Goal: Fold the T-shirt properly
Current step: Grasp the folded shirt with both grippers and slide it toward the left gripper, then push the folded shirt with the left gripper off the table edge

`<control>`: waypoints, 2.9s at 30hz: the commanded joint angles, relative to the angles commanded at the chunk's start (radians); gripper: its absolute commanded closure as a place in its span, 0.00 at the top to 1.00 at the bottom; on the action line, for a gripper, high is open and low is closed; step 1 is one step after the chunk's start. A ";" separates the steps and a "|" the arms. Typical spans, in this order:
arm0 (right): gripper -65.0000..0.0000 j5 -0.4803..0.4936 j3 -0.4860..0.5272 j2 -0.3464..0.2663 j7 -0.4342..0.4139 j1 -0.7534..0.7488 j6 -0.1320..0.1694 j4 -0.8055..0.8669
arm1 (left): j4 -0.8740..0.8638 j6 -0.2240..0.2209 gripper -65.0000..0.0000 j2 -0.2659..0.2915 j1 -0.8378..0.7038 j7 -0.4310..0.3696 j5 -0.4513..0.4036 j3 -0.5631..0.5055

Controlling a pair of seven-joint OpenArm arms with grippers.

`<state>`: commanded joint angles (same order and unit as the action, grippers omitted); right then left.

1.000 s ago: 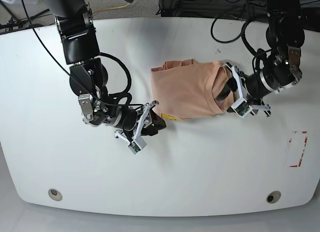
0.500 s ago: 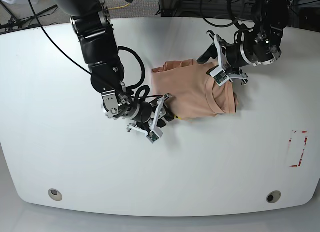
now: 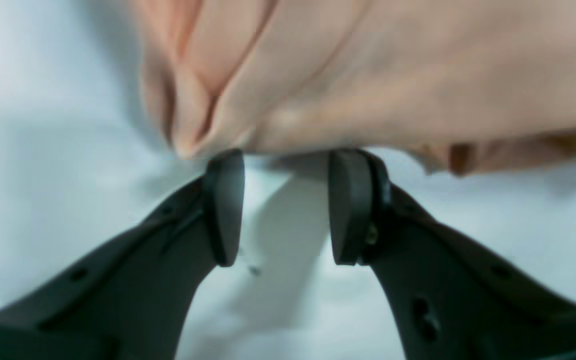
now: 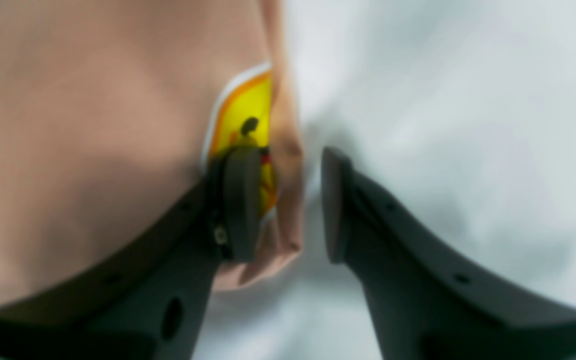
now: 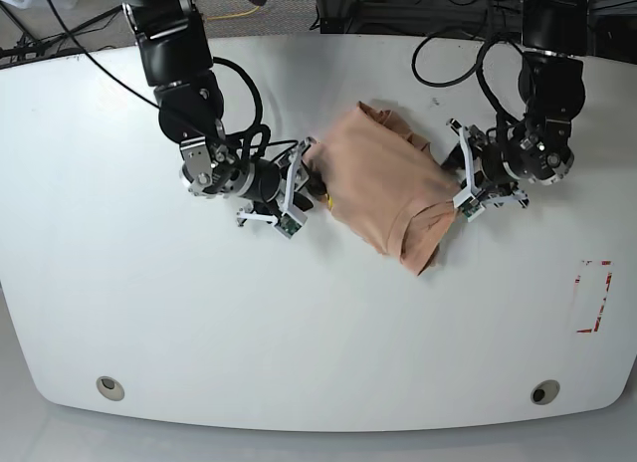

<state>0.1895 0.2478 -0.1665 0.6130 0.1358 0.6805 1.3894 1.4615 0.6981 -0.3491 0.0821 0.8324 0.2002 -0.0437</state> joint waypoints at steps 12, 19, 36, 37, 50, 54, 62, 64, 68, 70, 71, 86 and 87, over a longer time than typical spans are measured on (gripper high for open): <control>0.29 0.000 0.014 0.103 0.141 -0.149 -0.006 0.221 | 0.103 0.000 0.38 -0.049 0.061 -0.025 -0.002 0.091; 0.29 0.000 0.164 0.158 0.144 -0.141 -0.035 0.216 | 0.321 0.000 0.38 -0.041 0.025 0.091 -0.002 0.169; 0.29 0.012 0.104 0.060 0.144 -0.141 -0.063 0.222 | 0.450 0.000 0.59 0.253 -0.078 0.212 -0.063 0.149; 0.29 0.012 0.072 0.060 0.144 -0.143 -0.055 0.222 | 0.446 0.000 0.64 0.264 -0.091 0.212 -0.072 0.133; 0.29 0.224 -0.160 0.006 0.164 -0.135 -0.011 0.222 | 0.180 -0.056 0.64 0.242 -0.166 0.034 -0.101 0.155; 0.29 0.253 -0.161 -0.012 0.164 -0.135 -0.014 0.222 | 0.080 -0.054 0.64 0.183 -0.144 -0.026 -0.098 0.233; 0.29 0.249 -0.161 -0.028 0.164 -0.166 -0.018 0.290 | -0.101 -0.015 0.64 -0.021 -0.074 -0.072 -0.092 0.385; 0.29 0.247 -0.161 -0.034 0.164 -0.175 -0.020 0.311 | -0.150 0.000 0.64 -0.066 -0.066 -0.092 -0.092 0.417; 0.29 0.249 -0.161 -0.037 0.164 -0.192 -0.021 0.365 | -0.279 0.000 0.64 -0.170 -0.061 -0.178 -0.098 0.508; 0.29 0.247 -0.161 -0.038 0.164 -0.192 -0.021 0.385 | -0.338 0.000 0.64 -0.227 -0.063 -0.204 -0.095 0.519; 0.29 0.247 -0.161 -0.038 0.164 -0.193 -0.021 0.390 | -0.354 0.000 0.64 -0.250 -0.066 -0.212 -0.094 0.519; 0.29 0.247 -0.161 -0.038 0.164 -0.193 -0.021 0.394 | -0.153 0.000 0.56 -0.330 -0.124 -0.144 -0.092 0.752; 0.29 0.247 -0.161 -0.040 0.164 -0.193 -0.021 0.394 | -0.120 0.000 0.56 -0.313 -0.124 -0.121 -0.092 0.758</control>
<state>0.4365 0.0867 -0.2064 0.7772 -0.0575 0.6590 1.7837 1.3418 0.6981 -0.6621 -0.0422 0.7112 0.1082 0.7142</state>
